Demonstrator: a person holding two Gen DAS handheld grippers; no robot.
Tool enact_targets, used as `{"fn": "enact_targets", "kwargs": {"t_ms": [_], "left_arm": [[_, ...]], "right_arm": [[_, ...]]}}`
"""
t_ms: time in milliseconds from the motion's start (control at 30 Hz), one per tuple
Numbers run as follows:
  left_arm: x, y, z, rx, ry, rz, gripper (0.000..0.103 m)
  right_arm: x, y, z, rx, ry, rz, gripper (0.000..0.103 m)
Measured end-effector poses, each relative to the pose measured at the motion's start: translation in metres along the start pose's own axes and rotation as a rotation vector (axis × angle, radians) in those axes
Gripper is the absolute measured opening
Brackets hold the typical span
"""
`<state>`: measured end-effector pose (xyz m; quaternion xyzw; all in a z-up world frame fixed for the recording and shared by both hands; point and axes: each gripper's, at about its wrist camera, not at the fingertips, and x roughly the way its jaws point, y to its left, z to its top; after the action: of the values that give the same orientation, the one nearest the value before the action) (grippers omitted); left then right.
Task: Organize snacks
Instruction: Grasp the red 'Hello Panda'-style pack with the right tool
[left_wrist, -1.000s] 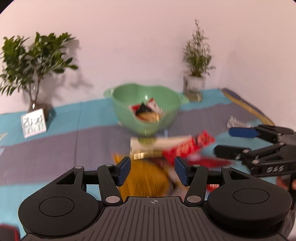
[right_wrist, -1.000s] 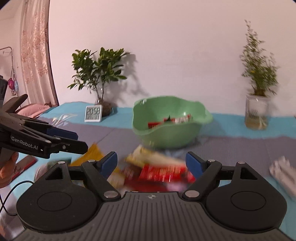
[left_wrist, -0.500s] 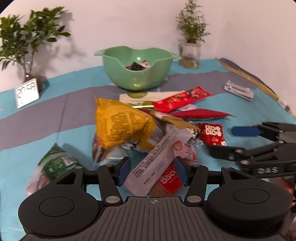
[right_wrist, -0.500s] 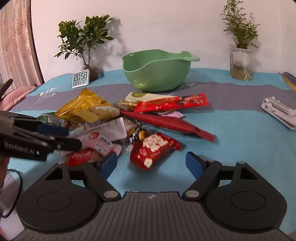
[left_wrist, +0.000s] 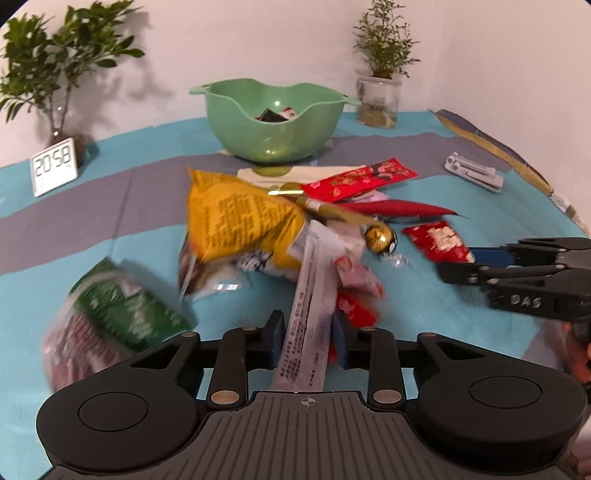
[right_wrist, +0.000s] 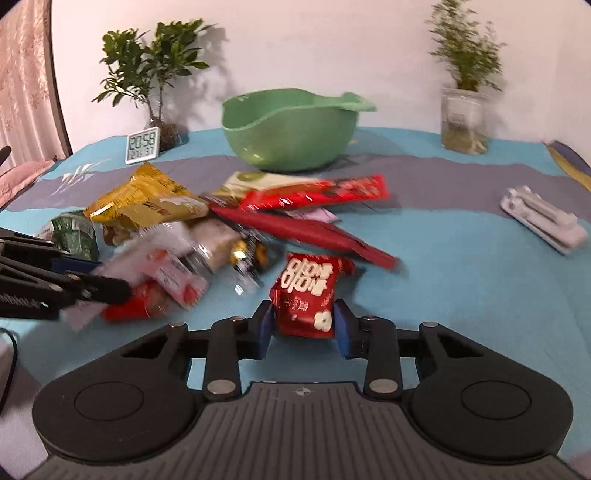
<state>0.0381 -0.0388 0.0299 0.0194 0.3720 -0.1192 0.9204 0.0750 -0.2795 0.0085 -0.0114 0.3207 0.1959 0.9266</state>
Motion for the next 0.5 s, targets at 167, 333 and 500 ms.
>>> {"fn": "enact_targets", "kwargs": {"t_ms": [167, 333, 500], "left_arm": [[-0.014, 0.006, -0.015, -0.04, 0.027, 0.004, 0.098], [-0.014, 0.002, -0.014, -0.011, 0.034, 0.054, 0.103], [-0.003, -0.004, -0.009, 0.031, 0.05, 0.063, 0.103]], "right_arm": [[-0.014, -0.006, -0.009, -0.016, -0.001, -0.025, 0.042], [-0.01, -0.002, -0.003, -0.009, -0.001, -0.009, 0.066], [0.002, 0.003, 0.008, -0.011, 0.01, -0.026, 0.072]]}}
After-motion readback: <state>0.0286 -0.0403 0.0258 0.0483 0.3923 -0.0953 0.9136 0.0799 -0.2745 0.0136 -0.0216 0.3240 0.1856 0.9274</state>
